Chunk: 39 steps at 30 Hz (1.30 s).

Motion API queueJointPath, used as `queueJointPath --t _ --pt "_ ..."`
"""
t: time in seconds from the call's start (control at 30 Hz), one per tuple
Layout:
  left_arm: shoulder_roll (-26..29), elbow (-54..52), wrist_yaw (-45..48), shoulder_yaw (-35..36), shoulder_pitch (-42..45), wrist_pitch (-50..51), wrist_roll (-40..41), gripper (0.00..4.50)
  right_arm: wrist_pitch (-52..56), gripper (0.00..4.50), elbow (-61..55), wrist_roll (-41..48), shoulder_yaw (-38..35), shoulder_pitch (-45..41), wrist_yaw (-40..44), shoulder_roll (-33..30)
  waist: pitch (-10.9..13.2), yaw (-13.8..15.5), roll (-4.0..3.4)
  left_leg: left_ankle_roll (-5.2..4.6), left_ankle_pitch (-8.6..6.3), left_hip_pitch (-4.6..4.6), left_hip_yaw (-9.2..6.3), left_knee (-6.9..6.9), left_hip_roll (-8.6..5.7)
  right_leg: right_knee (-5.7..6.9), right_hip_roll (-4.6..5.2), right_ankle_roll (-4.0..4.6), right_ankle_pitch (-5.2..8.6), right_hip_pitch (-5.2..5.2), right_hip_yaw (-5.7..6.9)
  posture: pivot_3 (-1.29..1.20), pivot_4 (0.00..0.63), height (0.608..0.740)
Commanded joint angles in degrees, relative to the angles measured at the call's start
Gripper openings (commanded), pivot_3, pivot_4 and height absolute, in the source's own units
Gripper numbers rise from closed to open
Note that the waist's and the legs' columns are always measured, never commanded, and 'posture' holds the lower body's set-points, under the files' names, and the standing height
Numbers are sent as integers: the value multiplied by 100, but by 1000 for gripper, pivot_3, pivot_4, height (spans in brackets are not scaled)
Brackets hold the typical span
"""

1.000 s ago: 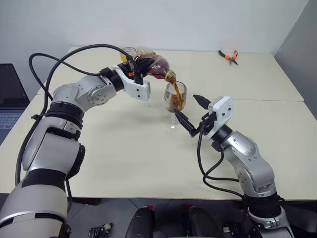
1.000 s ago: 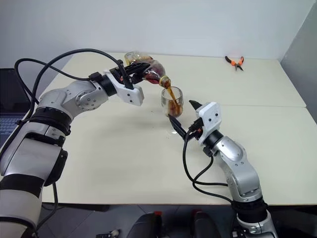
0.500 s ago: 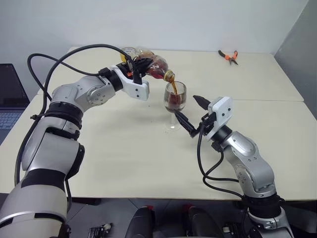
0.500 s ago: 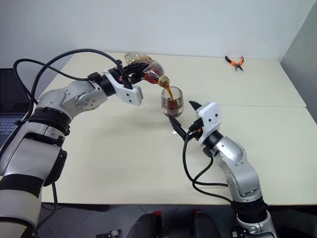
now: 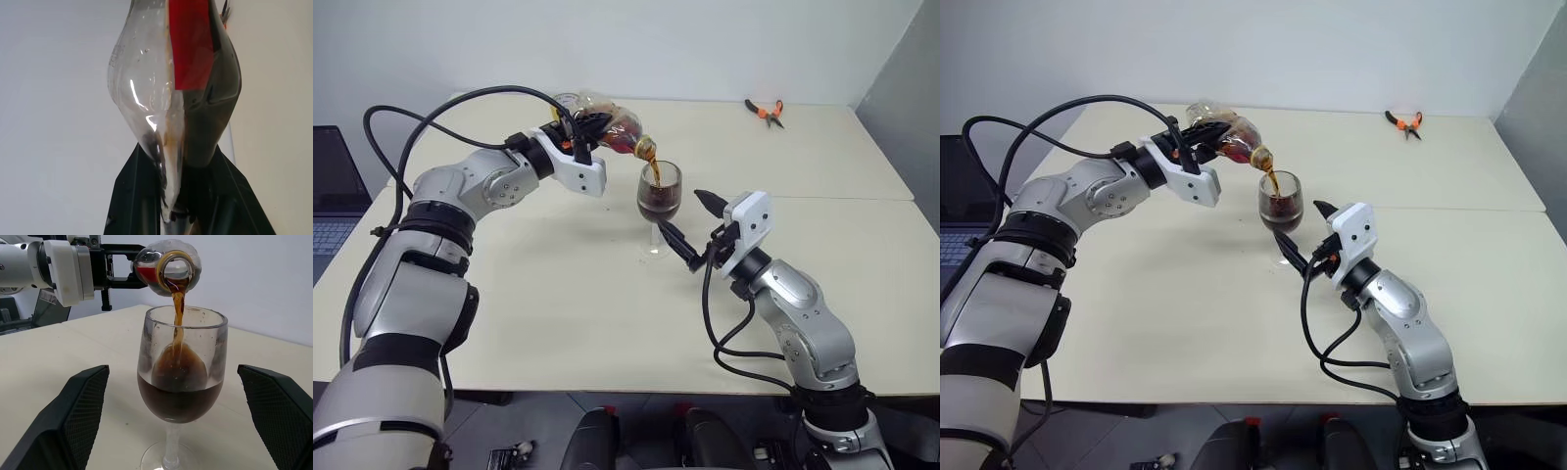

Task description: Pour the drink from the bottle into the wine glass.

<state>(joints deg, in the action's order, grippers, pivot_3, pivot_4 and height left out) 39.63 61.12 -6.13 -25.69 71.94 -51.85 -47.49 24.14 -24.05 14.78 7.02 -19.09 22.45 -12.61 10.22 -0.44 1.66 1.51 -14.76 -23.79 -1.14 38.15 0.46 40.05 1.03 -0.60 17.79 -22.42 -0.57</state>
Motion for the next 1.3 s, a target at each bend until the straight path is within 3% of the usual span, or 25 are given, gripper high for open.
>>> queueJointPath --t 0.03,0.57,0.77,1.03,1.3 --pt "-9 -70 49 169 121 -20 321 511 -28 4500 -332 86 -14 -56 23 8 0 0 0 0 0 0 0 0 0 0 0 0 0 0 0 0 150 740" --pt "-307 -355 1076 617 -342 120 1571 509 -81 4500 -313 83 -14 -76 56 14 -1 -13 0 1 1 -1 1 5 0 5 0 0 0 -2 -3 0 150 740" --pt "-554 -834 1793 1083 -749 423 2550 509 -244 4500 -423 -3 93 -14 240 -132 -1 -18 0 1 1 -1 2 8 1 7 1 1 0 -2 -6 0 150 740" --pt "-977 -2181 2664 2180 -1788 2354 4344 508 -62 4500 -1031 417 42 115 699 -509 -2 -118 -2 1 0 -3 -5 18 4 18 0 1 0 -2 -17 0 150 740" --pt "-1707 -3651 2197 3267 -3346 4218 5604 506 481 4500 -1423 904 32 151 1085 -1115 -4 -118 -1 -1 -1 -4 -14 48 8 35 0 1 0 5 -15 0 150 740"
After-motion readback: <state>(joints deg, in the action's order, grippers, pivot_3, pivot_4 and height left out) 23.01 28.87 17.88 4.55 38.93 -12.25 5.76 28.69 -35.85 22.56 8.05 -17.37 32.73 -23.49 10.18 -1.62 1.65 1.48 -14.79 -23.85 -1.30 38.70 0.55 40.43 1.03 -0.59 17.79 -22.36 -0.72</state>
